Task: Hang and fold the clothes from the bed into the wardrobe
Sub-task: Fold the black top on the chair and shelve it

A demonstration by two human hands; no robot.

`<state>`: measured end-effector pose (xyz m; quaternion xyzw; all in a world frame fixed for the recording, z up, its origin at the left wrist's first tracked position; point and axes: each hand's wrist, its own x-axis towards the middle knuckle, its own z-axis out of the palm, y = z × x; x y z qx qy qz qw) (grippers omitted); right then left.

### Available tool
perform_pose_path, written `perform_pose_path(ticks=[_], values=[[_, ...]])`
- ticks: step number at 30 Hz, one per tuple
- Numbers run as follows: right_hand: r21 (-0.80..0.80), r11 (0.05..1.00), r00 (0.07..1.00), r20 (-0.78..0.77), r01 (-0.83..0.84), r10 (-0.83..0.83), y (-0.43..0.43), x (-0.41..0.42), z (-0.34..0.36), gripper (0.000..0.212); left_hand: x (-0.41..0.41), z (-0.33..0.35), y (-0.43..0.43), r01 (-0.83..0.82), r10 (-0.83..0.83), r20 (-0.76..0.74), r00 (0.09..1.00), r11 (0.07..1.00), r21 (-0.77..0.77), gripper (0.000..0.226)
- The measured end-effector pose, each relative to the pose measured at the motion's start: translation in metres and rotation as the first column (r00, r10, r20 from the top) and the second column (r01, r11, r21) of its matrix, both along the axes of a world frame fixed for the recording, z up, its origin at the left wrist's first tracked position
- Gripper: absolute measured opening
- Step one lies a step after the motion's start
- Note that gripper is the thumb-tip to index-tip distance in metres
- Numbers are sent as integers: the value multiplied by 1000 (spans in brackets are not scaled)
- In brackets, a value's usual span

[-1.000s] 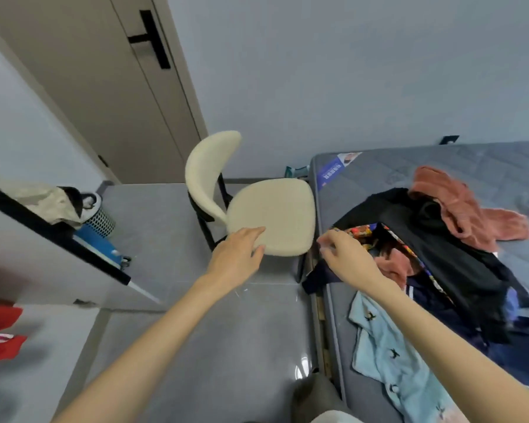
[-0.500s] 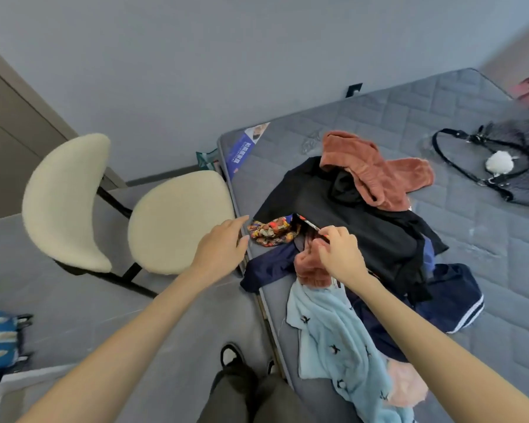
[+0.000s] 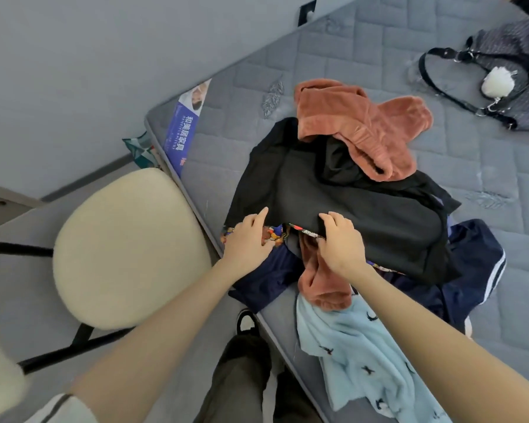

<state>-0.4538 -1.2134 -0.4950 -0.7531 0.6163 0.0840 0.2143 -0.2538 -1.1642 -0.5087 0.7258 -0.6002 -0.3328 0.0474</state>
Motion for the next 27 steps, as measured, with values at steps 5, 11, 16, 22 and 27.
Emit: perform_pose_path(ticks=[5, 11, 16, 22, 27], values=[[-12, 993, 993, -3, 116, -116, -7, -8, -18, 33, -8, -39, -34, 108, -108, -3, 994, 994, 24, 82], [-133, 983, 981, 162, 129, -107, -4, -17, 7, 31, -5, -38, -37, 79, -79, -1, 997, 997, -24, 50], [-156, 968, 861, 499, 198, -96, -4, -8, 58, 29, 1, -10, -19, 139, -134, -182, 974, 990, 12, 73], [-314, 948, 770, 618, 55, 160, 19, -4, 128, 31, -40, 39, 8, -310, 266, -221, 938, 930, -197, 67], [-432, 897, 758, 553, -92, 345, 49, -16, 165, 20, -31, 85, 53, -537, 471, -261, 843, 766, -354, 47]])
